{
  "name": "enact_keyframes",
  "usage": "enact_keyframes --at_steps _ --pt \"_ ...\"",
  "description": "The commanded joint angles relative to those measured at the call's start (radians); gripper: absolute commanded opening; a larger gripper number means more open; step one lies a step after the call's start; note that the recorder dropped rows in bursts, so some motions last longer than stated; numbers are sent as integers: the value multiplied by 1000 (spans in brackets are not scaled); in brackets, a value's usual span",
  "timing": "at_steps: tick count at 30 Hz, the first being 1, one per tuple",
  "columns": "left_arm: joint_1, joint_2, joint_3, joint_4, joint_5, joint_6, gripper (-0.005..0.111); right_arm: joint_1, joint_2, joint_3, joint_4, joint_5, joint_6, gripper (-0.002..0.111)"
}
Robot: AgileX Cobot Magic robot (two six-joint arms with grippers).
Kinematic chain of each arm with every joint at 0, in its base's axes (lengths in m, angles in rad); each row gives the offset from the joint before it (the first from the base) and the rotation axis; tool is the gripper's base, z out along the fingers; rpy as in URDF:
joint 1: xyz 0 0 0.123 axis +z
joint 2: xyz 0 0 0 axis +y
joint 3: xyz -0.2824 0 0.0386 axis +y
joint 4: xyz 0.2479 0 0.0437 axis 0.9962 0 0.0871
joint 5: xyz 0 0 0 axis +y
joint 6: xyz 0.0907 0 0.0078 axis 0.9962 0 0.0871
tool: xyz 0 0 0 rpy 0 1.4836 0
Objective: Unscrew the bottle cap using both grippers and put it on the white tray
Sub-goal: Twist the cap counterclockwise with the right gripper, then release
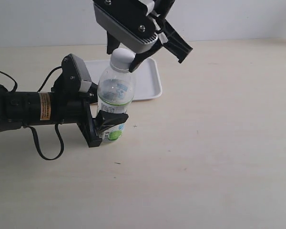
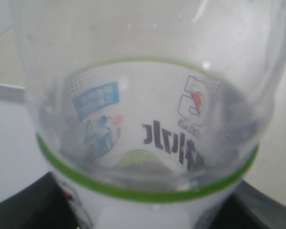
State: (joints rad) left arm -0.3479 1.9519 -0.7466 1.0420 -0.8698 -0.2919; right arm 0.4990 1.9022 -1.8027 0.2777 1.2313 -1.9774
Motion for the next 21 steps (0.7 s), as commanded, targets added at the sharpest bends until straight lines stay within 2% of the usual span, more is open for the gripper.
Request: enact_keyframes --at_steps 1,10,12,17,21 --pt "-2 -9 -1 -6 -30 -30 0 2 -5 -8 0 -10 -139 0" --pt "-2 -9 -1 -6 -30 -30 0 2 -5 -8 -28 -10 -139 1" --pt "-2 -9 -1 -6 -30 -30 0 2 -5 -8 -28 -10 -139 8" --pt "-2 -9 -1 -6 -30 -30 0 2 -5 -8 -25 -10 -139 36" --pt "-2 -9 -1 -8 -29 -30 0 2 -5 -8 10 -10 -139 53"
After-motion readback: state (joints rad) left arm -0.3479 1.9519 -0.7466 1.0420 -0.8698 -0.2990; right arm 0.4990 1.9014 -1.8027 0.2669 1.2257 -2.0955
